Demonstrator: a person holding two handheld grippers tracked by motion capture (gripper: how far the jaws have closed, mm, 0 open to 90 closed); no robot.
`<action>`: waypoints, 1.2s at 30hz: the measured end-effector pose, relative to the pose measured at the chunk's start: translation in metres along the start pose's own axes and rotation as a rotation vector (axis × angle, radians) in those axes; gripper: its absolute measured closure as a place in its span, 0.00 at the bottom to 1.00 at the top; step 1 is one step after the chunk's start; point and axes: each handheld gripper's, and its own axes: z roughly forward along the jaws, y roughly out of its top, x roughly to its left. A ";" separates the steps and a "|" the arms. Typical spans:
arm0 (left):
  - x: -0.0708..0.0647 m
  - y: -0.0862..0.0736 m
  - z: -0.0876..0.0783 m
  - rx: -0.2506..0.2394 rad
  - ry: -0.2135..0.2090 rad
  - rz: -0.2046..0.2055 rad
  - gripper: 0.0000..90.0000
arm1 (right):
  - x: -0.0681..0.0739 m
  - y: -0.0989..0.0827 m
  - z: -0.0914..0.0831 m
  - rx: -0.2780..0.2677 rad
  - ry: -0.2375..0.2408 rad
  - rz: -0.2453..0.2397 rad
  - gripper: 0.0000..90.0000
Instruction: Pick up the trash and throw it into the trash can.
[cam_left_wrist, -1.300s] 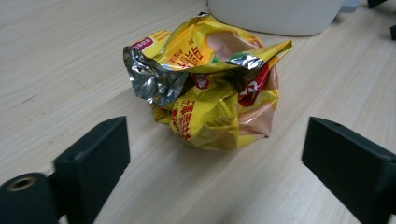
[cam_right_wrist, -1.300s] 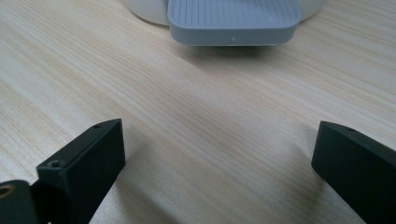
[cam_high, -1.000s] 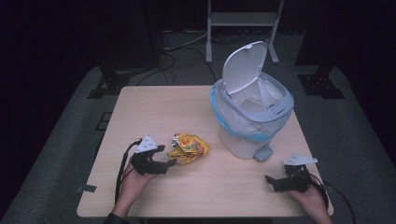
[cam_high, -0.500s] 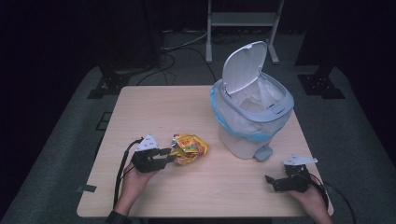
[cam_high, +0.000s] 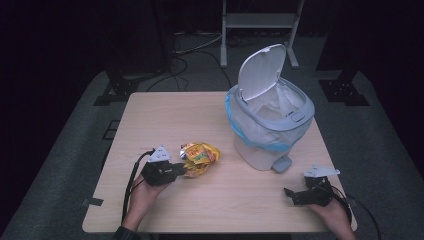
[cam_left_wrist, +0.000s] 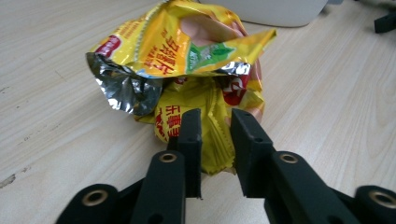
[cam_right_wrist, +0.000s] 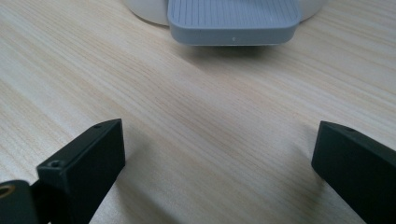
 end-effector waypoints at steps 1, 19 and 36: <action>0.000 0.000 -0.001 0.000 0.008 0.002 0.89 | 0.000 0.000 0.000 0.000 0.000 0.000 0.02; -0.003 0.008 -0.014 -0.053 -0.007 0.016 0.99 | 0.000 0.000 0.000 0.000 0.000 0.000 0.02; -0.010 0.025 -0.030 -0.101 -0.055 0.030 0.99 | 0.000 0.000 0.000 0.000 0.000 0.000 0.02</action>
